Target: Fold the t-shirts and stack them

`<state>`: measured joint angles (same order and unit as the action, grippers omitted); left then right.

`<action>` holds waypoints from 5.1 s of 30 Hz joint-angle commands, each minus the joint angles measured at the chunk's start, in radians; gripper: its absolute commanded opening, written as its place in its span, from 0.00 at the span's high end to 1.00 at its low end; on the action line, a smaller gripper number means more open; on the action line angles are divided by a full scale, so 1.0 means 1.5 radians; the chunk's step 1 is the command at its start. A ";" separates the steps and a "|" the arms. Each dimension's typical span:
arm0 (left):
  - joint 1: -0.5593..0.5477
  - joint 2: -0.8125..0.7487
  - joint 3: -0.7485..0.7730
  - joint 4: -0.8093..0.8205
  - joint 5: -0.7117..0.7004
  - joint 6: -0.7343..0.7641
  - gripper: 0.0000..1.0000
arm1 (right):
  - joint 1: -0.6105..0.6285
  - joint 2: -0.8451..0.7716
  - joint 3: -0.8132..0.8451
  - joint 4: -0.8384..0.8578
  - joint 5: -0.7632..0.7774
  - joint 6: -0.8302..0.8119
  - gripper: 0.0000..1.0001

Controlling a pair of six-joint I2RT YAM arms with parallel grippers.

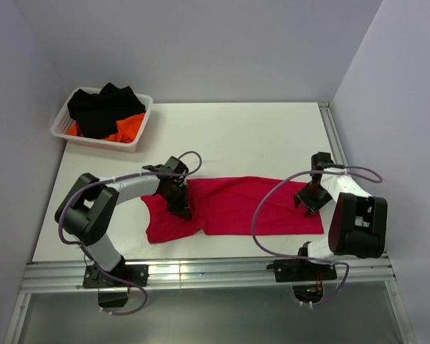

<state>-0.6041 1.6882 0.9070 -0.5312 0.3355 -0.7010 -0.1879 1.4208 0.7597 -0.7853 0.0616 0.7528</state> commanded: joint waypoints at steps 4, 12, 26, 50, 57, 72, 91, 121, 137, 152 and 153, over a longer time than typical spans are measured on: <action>-0.014 0.049 -0.041 0.038 -0.084 0.020 1.00 | -0.002 0.025 -0.002 0.025 0.028 -0.004 0.57; -0.014 0.057 -0.038 0.038 -0.083 0.033 1.00 | -0.003 0.026 0.006 0.027 0.038 -0.006 0.75; -0.014 0.068 -0.024 0.036 -0.082 0.049 1.00 | -0.007 -0.006 0.092 -0.053 0.091 -0.035 0.74; -0.014 0.011 -0.009 -0.056 -0.159 0.064 1.00 | -0.109 0.069 0.096 -0.051 0.199 -0.031 1.00; -0.014 0.019 0.011 -0.110 -0.221 0.077 0.99 | -0.131 0.107 0.090 -0.040 0.211 -0.017 0.98; -0.007 -0.044 0.210 -0.251 -0.300 0.008 0.16 | -0.105 0.035 0.247 -0.152 0.159 -0.019 0.21; 0.120 0.053 0.191 -0.159 -0.245 -0.023 0.70 | -0.020 0.133 0.154 0.010 0.087 -0.039 1.00; 0.185 0.652 1.012 -0.205 -0.146 0.027 1.00 | 0.500 0.198 0.070 -0.012 -0.164 0.044 1.00; 0.194 0.603 1.006 0.021 0.071 -0.013 0.34 | 0.762 0.395 0.376 -0.094 -0.128 0.000 1.00; 0.264 0.162 0.752 -0.112 -0.096 0.025 0.03 | 0.674 0.244 0.601 -0.355 0.112 -0.009 0.17; 0.260 0.141 0.683 -0.132 -0.099 0.032 0.04 | 0.668 0.222 0.591 -0.347 0.109 -0.012 0.17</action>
<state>-0.1802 2.0335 2.0766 -0.6086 0.2272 -0.6983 0.8463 1.8442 1.6413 -1.2133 0.1513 0.7387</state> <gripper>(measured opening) 0.973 0.828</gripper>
